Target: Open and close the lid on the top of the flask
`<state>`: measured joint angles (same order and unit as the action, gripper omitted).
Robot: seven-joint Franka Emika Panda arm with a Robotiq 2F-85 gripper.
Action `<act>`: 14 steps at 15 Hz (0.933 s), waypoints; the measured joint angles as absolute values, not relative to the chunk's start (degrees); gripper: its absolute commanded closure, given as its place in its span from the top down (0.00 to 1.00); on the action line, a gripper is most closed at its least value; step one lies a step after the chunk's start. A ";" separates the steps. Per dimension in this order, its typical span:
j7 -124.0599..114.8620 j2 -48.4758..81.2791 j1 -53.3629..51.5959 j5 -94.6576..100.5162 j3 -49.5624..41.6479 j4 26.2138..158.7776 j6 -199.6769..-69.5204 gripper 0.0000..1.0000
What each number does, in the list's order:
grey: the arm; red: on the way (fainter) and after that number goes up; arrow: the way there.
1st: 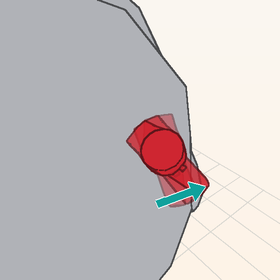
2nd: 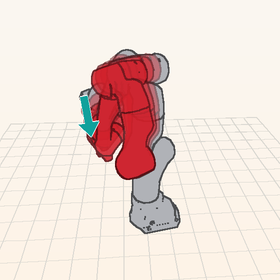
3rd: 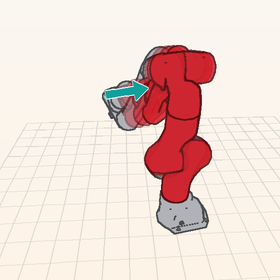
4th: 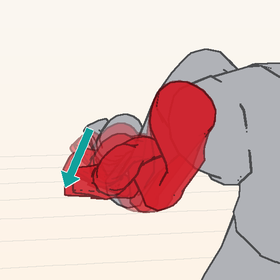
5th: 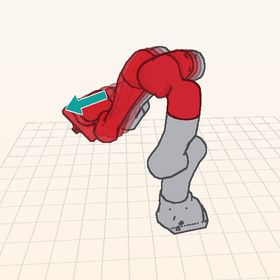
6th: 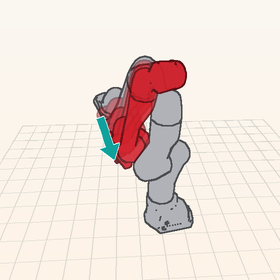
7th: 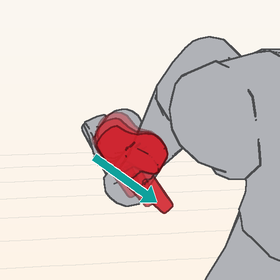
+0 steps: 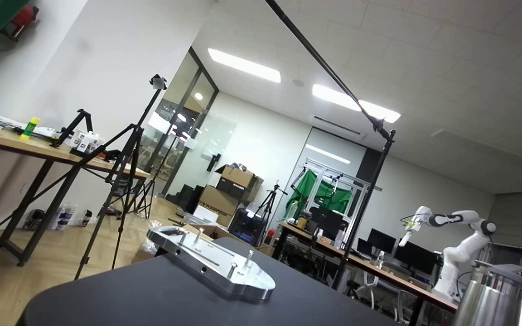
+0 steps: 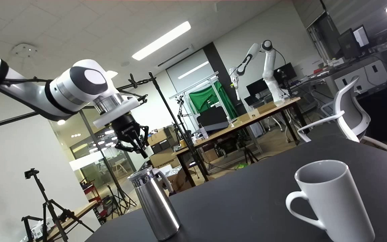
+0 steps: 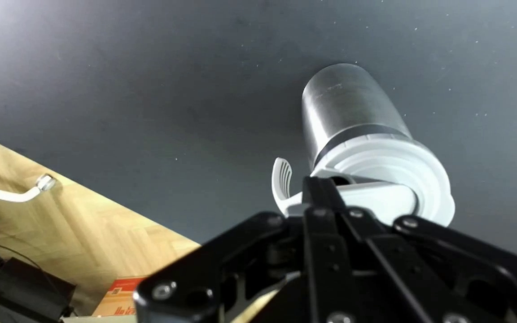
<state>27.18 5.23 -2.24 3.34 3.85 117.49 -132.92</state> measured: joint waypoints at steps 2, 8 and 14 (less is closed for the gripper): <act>27.18 6.09 -2.14 3.34 3.84 117.49 -132.96 0.00; 26.98 7.79 -1.96 3.66 3.82 117.49 -132.83 0.00; 25.48 5.45 -2.20 7.68 3.95 114.85 -128.11 0.00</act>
